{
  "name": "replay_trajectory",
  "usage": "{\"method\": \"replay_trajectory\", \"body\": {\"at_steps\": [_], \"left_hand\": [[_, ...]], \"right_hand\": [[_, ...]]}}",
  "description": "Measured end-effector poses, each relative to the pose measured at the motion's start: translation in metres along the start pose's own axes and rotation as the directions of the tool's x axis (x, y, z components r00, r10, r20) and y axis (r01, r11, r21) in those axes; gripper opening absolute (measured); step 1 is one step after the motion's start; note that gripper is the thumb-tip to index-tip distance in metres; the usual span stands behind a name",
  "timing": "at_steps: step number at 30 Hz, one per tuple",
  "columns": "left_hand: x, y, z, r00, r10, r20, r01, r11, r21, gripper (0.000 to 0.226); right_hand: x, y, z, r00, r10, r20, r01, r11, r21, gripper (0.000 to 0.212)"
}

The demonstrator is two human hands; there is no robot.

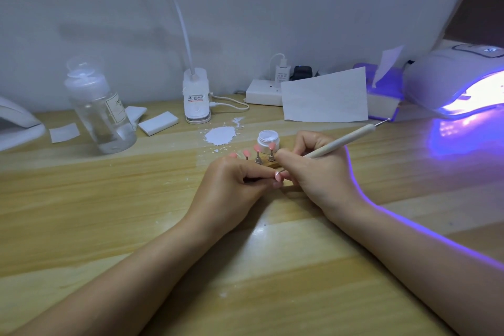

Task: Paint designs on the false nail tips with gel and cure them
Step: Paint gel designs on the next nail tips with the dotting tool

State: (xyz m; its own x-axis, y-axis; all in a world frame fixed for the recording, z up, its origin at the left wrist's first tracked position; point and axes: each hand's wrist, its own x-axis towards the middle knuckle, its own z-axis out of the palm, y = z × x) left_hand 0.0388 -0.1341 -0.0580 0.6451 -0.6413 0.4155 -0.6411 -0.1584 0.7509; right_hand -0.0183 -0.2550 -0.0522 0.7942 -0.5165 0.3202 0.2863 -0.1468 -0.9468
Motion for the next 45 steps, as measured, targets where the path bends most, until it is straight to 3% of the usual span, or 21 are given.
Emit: {"method": "replay_trajectory", "body": {"at_steps": [18, 22, 31, 45], "left_hand": [[0.0005, -0.0004, 0.0004, 1.0, 0.012, 0.009, -0.012, 1.0, -0.002, 0.017], [0.0, 0.0003, 0.0005, 1.0, 0.018, 0.012, -0.018, 0.999, 0.037, 0.014], [0.0003, -0.0005, 0.0008, 1.0, 0.023, 0.015, -0.023, 1.0, 0.0, 0.015], [0.0002, -0.0034, 0.0011, 1.0, 0.031, 0.002, -0.031, 0.999, -0.033, 0.023]], "right_hand": [[-0.0004, -0.0019, -0.0002, 1.0, 0.022, 0.005, -0.022, 1.0, 0.011, 0.051], [-0.0008, -0.0067, -0.0009, 0.999, 0.037, -0.007, -0.036, 0.997, 0.07, 0.04], [0.0003, -0.0007, -0.0013, 0.999, 0.012, 0.039, -0.013, 0.999, 0.035, 0.056], [-0.0004, -0.0011, -0.0006, 0.999, 0.008, 0.046, -0.009, 1.0, 0.024, 0.053]]}}
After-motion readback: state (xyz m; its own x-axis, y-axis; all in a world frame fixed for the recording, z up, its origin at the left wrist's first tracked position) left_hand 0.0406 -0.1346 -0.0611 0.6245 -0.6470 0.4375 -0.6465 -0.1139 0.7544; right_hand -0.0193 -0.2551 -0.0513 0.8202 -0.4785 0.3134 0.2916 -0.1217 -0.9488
